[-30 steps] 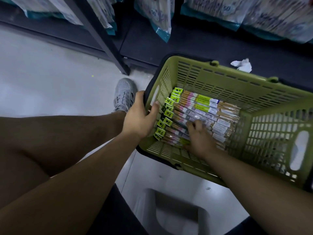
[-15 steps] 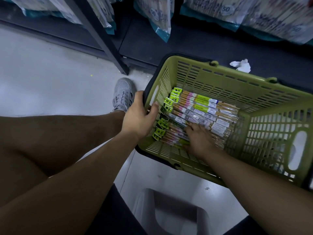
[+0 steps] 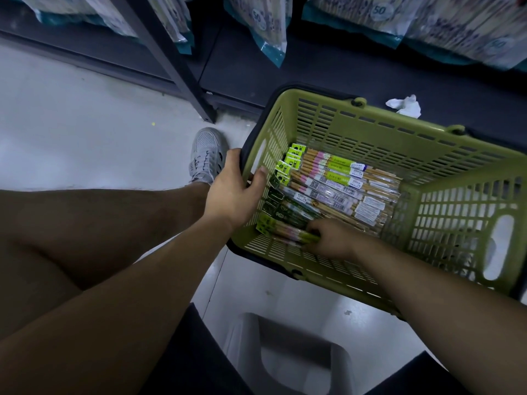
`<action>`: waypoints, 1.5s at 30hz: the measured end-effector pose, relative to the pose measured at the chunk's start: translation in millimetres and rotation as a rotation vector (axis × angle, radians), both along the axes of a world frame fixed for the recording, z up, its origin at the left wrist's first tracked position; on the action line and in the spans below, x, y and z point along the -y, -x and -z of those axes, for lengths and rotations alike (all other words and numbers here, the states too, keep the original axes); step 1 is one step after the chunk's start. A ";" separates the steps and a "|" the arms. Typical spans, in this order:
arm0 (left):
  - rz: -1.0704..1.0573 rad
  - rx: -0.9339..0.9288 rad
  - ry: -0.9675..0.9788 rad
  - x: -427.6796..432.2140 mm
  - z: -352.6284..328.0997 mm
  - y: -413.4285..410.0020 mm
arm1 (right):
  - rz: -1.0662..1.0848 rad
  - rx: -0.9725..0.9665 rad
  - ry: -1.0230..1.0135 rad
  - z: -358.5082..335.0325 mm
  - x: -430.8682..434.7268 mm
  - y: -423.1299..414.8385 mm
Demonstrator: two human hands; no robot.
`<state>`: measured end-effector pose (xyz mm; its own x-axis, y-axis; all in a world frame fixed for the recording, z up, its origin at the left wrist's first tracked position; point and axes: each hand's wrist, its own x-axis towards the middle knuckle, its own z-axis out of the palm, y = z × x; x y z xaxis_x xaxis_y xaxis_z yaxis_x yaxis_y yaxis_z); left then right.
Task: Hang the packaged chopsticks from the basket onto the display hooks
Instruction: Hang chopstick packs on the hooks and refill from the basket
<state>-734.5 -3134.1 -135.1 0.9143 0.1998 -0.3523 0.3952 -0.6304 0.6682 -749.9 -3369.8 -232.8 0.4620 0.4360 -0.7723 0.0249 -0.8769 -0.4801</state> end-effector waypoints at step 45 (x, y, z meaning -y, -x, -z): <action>-0.670 -0.153 1.110 40.0 -65.0 -17.2 | 0.346 0.336 -0.504 -153.8 -61.4 -28.5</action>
<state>-717.3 -3174.2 -70.1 0.6873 0.1357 -0.7136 0.5331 0.5731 0.6224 -721.5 -3308.4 -79.0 0.8174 0.4883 -0.3058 0.0024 -0.5337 -0.8457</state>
